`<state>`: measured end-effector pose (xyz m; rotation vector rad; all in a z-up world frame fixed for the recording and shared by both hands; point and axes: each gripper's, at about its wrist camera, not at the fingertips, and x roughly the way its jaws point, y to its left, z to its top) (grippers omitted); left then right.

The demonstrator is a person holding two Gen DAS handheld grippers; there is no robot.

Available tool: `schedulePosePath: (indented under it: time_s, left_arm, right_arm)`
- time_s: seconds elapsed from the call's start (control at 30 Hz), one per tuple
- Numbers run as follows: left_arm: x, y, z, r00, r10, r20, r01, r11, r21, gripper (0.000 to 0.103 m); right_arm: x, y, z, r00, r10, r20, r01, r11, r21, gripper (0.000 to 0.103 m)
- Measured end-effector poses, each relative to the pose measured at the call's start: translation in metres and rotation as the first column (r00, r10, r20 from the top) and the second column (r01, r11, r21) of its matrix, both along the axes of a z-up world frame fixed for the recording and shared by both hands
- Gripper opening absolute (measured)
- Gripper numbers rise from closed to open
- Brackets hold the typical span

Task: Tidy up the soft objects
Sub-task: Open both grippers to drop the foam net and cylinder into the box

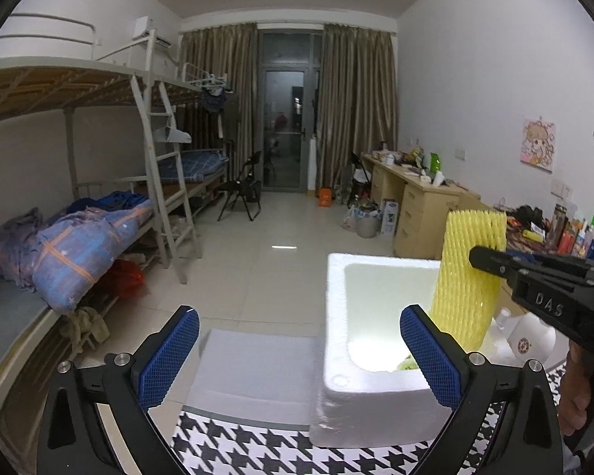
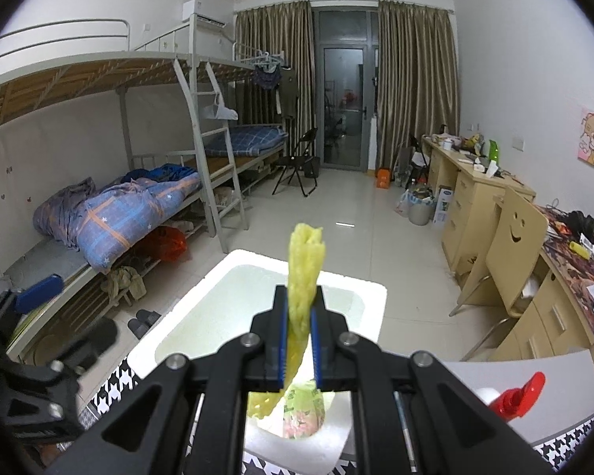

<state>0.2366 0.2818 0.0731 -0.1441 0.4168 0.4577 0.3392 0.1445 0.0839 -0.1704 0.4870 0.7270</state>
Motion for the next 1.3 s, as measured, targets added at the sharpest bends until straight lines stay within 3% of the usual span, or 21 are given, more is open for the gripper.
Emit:
schedulePosePath:
  time_s: [0.6,0.67,0.73,0.8,0.83,1.3]
  left_arm:
    - [-0.023,0.011,0.0,0.999,0.053,0.01,-0.053,0.999,0.006,0.102]
    - [-0.024,0.011,0.0,0.999,0.051,0.01,-0.051,0.999,0.005,0.102]
    - [-0.023,0.01,-0.002,0.999,0.048,0.009,-0.048,0.999,0.006,0.102]
    - [-0.023,0.009,-0.002,0.999,0.047,0.006,-0.047,0.999,0.005,0.102]
    - [-0.023,0.009,-0.002,0.999,0.045,0.005,-0.045,0.999,0.003,0.102]
    - [-0.031,-0.001,0.008,0.999,0.029,0.016,-0.03,0.999,0.011,0.102]
  right_arm:
    - [0.021,0.023,-0.021,0.996,0.007,-0.088,-0.013,0.997,-0.074,0.014]
    - [0.025,0.023,-0.024,0.995,-0.001,-0.102,-0.008,0.996,-0.086,0.024]
    - [0.029,0.02,-0.026,0.992,-0.014,-0.126,0.005,0.997,-0.073,0.05]
    - [0.031,0.017,-0.027,0.989,-0.023,-0.143,0.014,0.998,-0.069,0.068]
    - [0.03,0.015,-0.026,0.99,-0.023,-0.137,0.014,0.998,-0.062,0.072]
    - [0.009,0.001,-0.003,0.995,-0.013,-0.096,0.009,0.999,-0.042,0.073]
